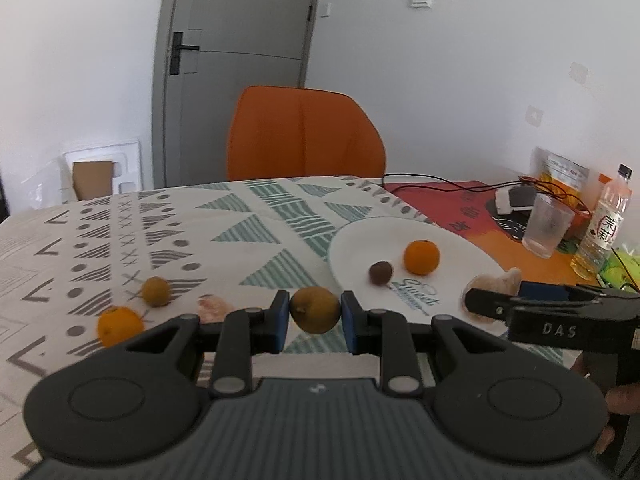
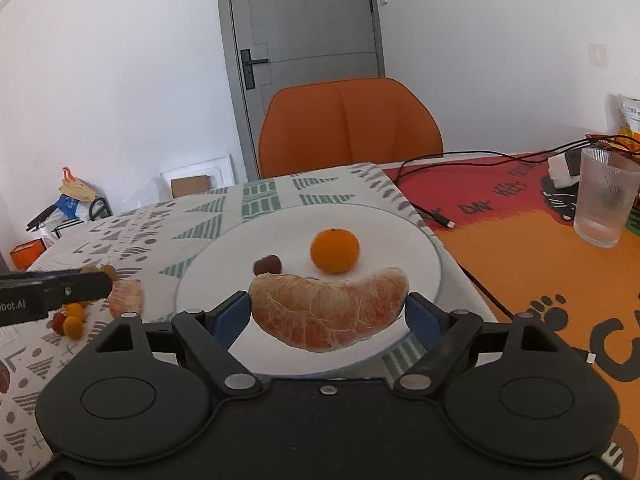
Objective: Organize fruits
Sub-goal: 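Carry the pomelo segment and kiwi onto the white plate and release both, then move both tools back over the remaining fruits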
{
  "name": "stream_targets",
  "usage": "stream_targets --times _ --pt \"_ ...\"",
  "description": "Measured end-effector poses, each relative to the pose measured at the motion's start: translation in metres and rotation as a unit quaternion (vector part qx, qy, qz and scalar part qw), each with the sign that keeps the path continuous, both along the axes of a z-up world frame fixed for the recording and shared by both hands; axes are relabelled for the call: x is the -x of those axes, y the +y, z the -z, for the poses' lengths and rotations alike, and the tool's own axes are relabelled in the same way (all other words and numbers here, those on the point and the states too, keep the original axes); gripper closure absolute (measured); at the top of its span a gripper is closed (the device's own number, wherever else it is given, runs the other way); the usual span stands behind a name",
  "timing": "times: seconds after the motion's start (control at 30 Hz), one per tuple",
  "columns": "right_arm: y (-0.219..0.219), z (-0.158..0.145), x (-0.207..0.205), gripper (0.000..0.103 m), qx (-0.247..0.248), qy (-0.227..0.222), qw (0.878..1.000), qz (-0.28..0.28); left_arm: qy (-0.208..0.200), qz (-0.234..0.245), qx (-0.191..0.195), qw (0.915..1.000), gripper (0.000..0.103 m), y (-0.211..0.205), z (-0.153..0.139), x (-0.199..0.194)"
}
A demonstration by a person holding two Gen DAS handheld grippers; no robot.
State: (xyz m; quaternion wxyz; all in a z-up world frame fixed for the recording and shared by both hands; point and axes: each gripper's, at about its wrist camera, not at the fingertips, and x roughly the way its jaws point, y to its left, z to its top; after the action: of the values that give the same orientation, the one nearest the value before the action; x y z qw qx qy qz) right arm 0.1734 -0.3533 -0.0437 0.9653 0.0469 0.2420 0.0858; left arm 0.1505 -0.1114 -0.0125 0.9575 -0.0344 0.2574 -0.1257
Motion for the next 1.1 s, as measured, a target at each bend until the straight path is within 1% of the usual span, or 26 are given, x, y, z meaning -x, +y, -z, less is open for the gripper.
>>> stream_targets --times 0.1,0.33,0.53,0.57,0.63,0.7,0.73,0.77,0.8,0.87,0.9,0.93,0.97,1.1 --pt "-0.005 -0.001 0.003 0.016 0.000 -0.010 1.000 0.003 -0.002 0.011 -0.003 0.9999 0.077 -0.012 -0.001 -0.005" --pt "-0.019 0.000 0.009 0.016 -0.014 -0.009 1.000 0.006 -0.007 0.043 -0.011 0.9990 0.077 -0.042 -0.004 -0.015" --pt "-0.023 -0.003 0.014 0.016 -0.021 -0.014 1.000 0.002 -0.016 0.055 -0.011 0.9983 0.076 -0.057 -0.009 -0.018" --pt "-0.022 -0.003 0.014 0.016 -0.022 -0.014 1.000 0.002 -0.019 0.053 -0.012 0.9983 0.072 -0.057 -0.010 -0.017" --pt "-0.021 -0.002 0.014 0.016 -0.023 -0.012 1.000 0.000 -0.015 0.048 -0.020 0.9985 0.070 -0.058 -0.011 -0.018" --pt "-0.020 -0.002 0.014 0.016 -0.025 -0.012 1.000 -0.002 -0.009 0.046 -0.018 0.9988 0.066 -0.055 -0.010 -0.017" --pt "-0.020 -0.003 0.015 0.016 -0.026 -0.012 1.000 -0.003 -0.008 0.042 -0.017 0.9989 0.060 -0.052 -0.010 -0.016" --pt "-0.019 -0.003 0.015 0.016 -0.026 -0.012 1.000 -0.005 -0.006 0.037 -0.018 0.9991 0.052 -0.049 -0.009 -0.015" --pt "-0.018 -0.003 0.015 0.016 -0.027 -0.012 1.000 -0.006 -0.006 0.031 -0.019 0.9993 0.047 -0.045 -0.010 -0.014" --pt "-0.015 -0.004 0.016 0.016 -0.027 -0.011 1.000 -0.009 -0.010 0.013 -0.021 0.9996 0.031 -0.036 -0.010 -0.011" --pt "-0.013 -0.004 0.016 0.016 -0.028 -0.010 1.000 -0.011 -0.013 0.005 -0.021 0.9997 0.027 -0.032 -0.010 -0.010" --pt "-0.011 -0.004 0.016 0.016 -0.028 -0.009 0.999 -0.014 -0.016 -0.002 -0.021 0.9996 0.021 -0.028 -0.011 -0.008" --pt "-0.009 -0.004 0.016 0.016 -0.028 -0.009 0.999 -0.016 -0.019 -0.009 -0.021 0.9995 0.018 -0.023 -0.012 -0.006" --pt "0.000 -0.006 0.017 0.015 -0.029 -0.009 0.999 -0.025 -0.020 -0.032 -0.022 0.9990 0.017 -0.006 -0.013 -0.001"
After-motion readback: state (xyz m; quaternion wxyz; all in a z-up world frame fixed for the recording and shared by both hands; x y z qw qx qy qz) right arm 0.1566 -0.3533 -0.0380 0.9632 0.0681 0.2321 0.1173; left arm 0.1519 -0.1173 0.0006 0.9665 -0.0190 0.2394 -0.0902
